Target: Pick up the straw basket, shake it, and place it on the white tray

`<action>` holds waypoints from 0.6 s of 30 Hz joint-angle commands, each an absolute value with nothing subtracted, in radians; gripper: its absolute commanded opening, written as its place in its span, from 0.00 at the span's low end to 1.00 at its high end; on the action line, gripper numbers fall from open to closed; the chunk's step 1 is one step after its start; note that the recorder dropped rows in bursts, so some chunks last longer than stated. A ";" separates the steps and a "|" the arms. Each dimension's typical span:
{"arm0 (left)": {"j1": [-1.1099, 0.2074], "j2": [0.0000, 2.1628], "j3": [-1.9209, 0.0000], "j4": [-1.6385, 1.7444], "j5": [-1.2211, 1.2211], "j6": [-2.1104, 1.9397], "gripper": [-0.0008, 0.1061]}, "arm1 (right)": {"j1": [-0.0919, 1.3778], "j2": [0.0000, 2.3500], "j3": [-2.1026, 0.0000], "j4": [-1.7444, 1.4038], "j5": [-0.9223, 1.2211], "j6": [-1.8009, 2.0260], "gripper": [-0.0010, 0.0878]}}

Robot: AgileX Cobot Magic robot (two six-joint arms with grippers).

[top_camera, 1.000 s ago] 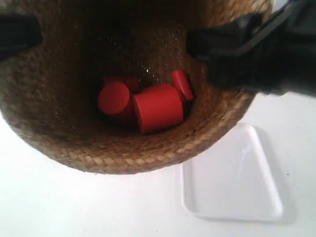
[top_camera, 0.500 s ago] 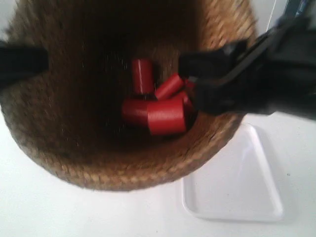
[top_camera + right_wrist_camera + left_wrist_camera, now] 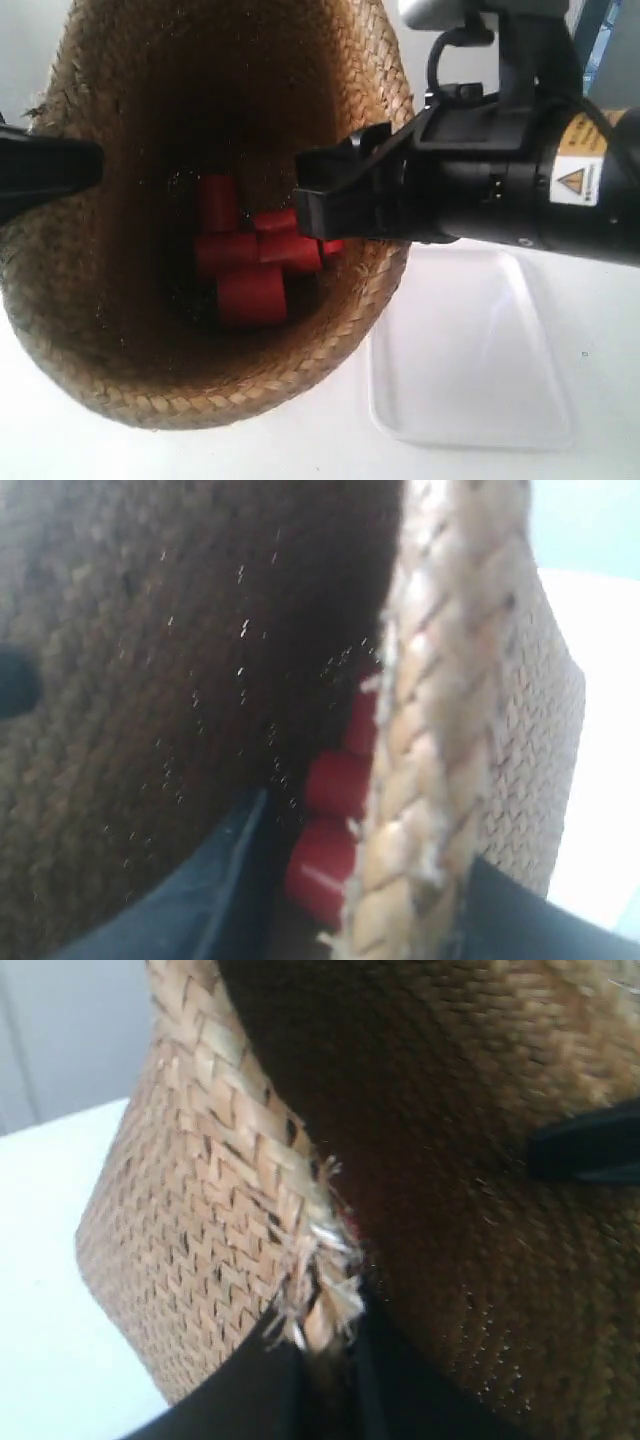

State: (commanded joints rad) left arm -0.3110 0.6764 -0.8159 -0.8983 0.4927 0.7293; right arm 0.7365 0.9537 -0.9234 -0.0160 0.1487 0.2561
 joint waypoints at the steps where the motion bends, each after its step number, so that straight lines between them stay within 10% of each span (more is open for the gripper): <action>1: -0.311 0.670 -0.811 -0.902 0.466 0.736 0.01 | 0.736 0.936 -0.923 -0.023 0.144 0.232 0.01; 18: -0.311 0.769 -0.707 -0.902 0.236 0.767 0.01 | 0.685 1.025 -0.837 -0.154 0.137 0.279 0.01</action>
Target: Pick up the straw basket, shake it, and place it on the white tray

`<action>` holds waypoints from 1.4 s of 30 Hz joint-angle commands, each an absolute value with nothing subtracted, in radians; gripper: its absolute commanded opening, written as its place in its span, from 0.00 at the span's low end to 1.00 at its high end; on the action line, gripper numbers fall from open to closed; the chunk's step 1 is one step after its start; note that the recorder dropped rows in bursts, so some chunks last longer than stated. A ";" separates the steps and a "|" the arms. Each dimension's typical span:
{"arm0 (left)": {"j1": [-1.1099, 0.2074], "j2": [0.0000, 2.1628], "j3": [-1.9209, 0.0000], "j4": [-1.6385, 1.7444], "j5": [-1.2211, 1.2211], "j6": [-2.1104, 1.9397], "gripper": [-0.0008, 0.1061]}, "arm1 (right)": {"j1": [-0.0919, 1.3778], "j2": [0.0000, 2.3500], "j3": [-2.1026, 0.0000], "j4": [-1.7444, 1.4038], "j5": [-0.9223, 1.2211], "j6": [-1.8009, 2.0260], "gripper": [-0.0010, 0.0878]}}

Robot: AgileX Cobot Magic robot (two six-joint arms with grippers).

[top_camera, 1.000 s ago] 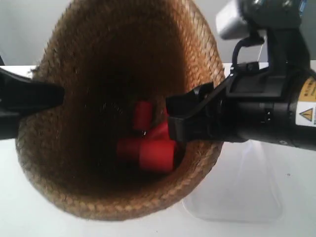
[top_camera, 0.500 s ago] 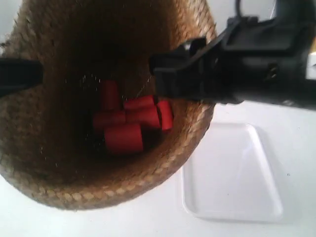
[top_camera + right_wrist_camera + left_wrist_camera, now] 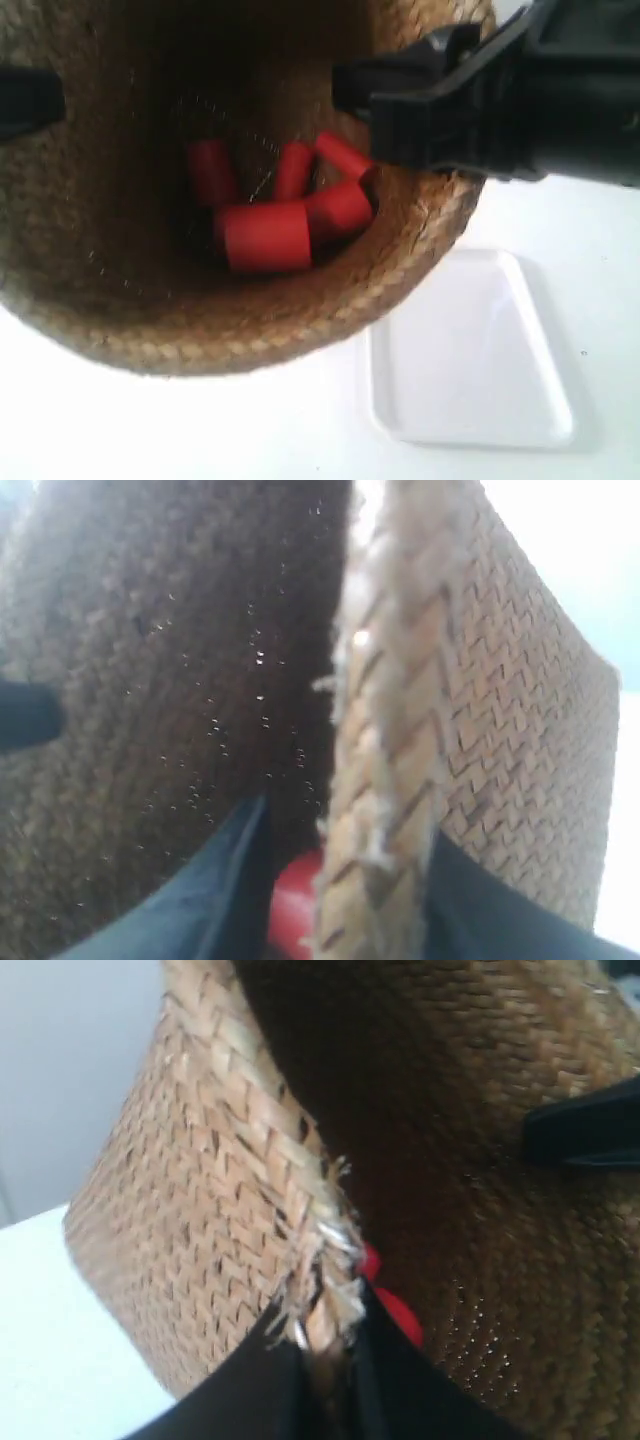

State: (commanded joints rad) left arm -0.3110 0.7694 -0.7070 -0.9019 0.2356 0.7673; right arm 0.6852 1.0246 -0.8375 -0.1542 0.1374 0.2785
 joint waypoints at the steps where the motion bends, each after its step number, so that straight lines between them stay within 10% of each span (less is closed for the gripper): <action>1: -0.311 0.781 -0.713 -0.901 0.270 0.761 0.01 | 0.674 1.037 -0.855 -0.140 0.162 0.324 0.01; 42: -0.311 0.739 -0.848 -0.957 0.454 0.808 0.01 | 0.768 0.840 -0.944 -0.457 0.415 0.636 0.01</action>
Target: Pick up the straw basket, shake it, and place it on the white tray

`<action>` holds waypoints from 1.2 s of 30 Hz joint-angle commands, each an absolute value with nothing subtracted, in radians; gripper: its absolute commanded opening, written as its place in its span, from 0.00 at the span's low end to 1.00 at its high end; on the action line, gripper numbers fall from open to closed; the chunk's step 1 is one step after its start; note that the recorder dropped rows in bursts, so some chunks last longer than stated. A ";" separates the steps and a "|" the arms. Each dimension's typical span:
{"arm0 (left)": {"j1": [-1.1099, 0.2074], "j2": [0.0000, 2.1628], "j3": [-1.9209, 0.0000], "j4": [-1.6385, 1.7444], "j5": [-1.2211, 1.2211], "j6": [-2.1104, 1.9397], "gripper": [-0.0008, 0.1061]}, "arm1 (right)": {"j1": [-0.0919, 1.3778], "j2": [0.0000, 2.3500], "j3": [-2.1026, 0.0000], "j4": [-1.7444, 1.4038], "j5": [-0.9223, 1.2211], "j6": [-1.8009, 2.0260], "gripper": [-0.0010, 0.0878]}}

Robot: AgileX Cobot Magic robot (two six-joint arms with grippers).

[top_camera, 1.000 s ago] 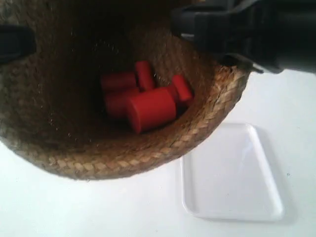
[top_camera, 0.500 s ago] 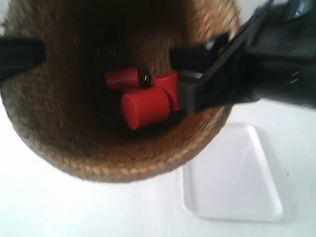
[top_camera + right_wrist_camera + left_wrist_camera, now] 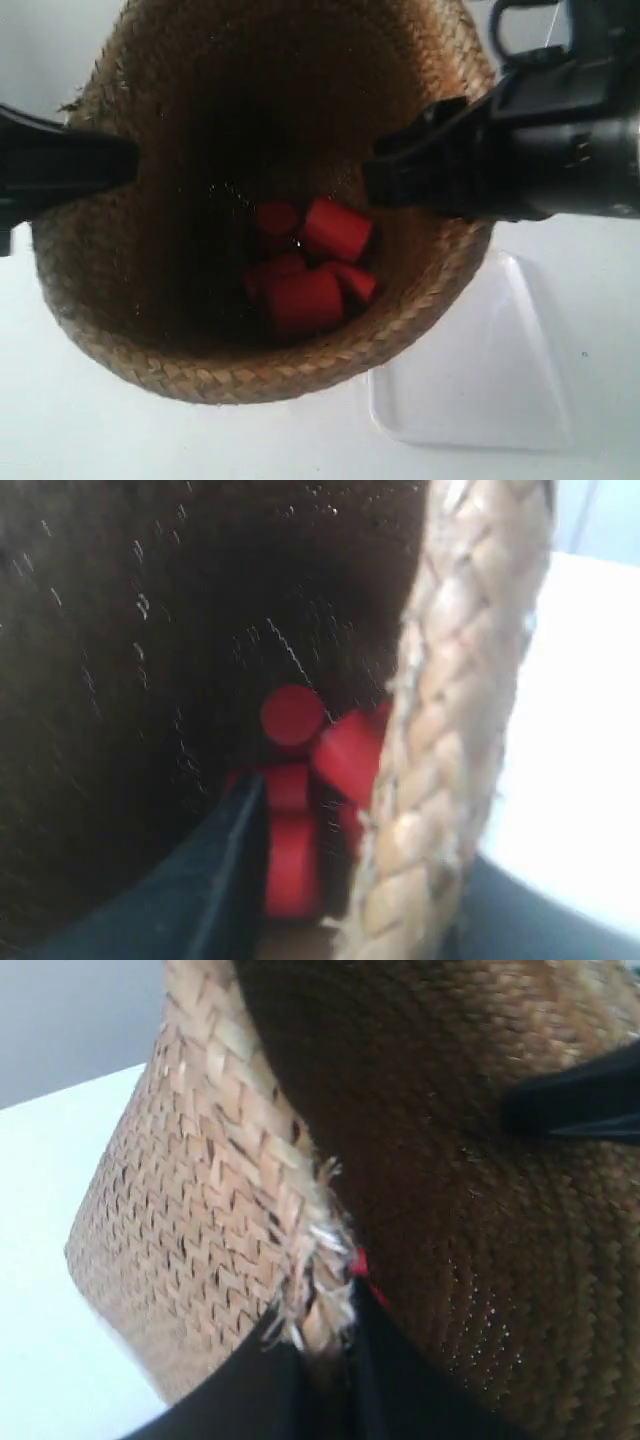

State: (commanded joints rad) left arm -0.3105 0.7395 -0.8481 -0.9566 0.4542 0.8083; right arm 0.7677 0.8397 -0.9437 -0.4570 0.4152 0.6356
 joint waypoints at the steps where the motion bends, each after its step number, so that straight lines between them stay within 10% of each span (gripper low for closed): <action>1: -0.311 0.755 -0.813 -0.969 0.391 0.808 0.01 | 0.763 0.844 -0.897 -0.524 0.362 0.682 0.01; 36: -0.302 0.804 -0.784 -0.981 0.305 0.852 0.01 | 0.844 0.974 -0.862 -0.974 0.541 1.144 0.01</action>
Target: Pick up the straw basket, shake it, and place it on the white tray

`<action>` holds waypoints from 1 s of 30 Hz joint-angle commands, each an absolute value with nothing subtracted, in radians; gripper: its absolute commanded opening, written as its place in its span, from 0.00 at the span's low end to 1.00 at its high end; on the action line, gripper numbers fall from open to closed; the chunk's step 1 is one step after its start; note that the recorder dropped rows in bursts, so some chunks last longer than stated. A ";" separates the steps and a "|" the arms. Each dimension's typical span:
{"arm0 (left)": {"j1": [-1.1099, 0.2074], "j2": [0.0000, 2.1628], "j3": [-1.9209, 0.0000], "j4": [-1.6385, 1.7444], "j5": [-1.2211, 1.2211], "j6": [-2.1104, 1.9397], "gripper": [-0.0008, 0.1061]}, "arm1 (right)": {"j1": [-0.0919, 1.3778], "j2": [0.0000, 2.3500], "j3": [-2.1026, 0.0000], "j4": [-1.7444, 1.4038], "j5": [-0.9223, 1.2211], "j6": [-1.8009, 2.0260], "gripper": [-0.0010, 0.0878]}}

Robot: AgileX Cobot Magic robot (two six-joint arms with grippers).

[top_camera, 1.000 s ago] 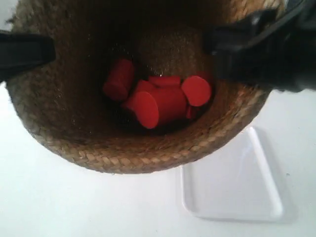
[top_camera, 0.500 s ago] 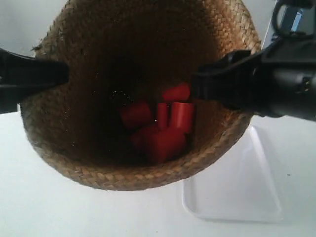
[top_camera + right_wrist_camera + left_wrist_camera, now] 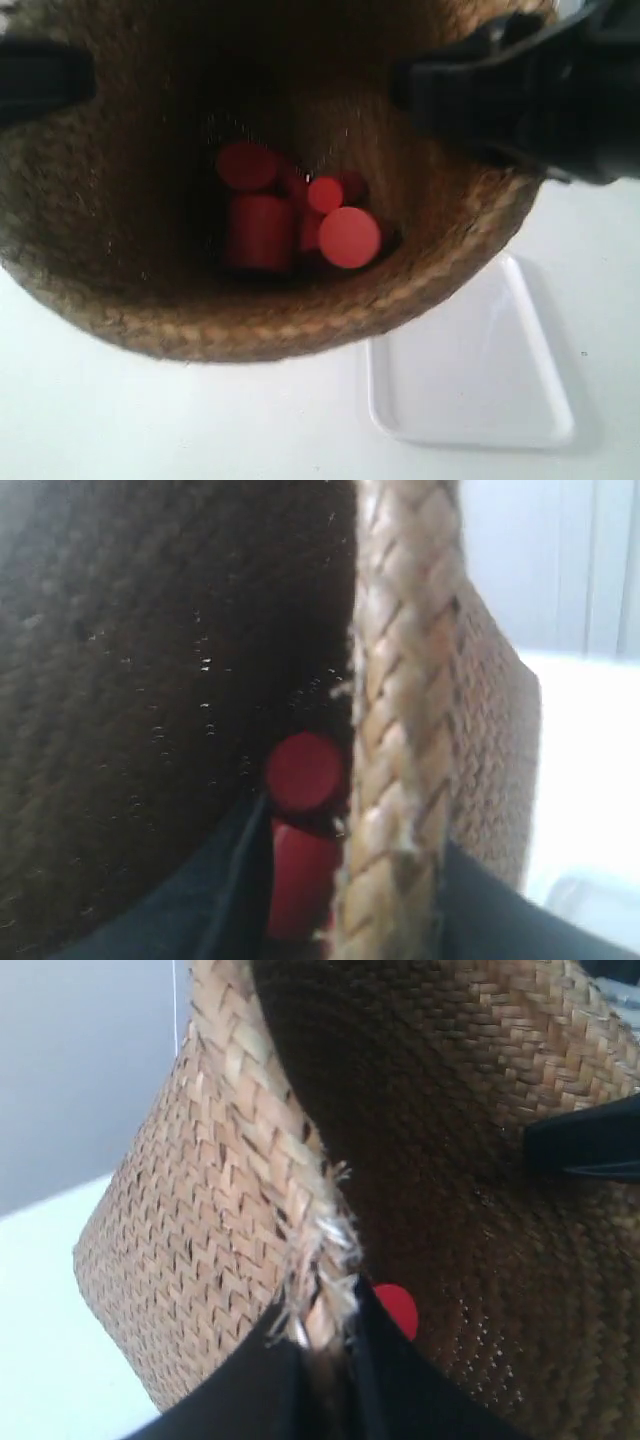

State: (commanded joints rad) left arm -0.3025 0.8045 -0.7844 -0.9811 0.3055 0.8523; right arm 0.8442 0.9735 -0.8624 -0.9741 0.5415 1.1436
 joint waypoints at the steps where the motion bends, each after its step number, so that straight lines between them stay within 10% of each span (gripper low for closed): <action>1: -0.302 0.829 -0.774 -0.980 0.282 0.847 0.01 | 0.836 1.011 -0.865 -0.992 0.585 1.176 0.01; 6: -0.301 0.752 -0.882 -0.976 0.460 0.819 0.01 | 0.904 0.919 -0.972 -0.648 0.526 0.895 0.01; 30: -0.301 0.831 -0.817 -0.992 0.355 0.736 0.01 | 0.956 1.030 -0.885 -1.007 0.695 1.254 0.01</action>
State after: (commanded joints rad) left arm -0.3008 0.8310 -0.8168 -0.9924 0.3550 0.7359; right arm 0.9558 1.0303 -0.8854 -1.0068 0.6949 1.2535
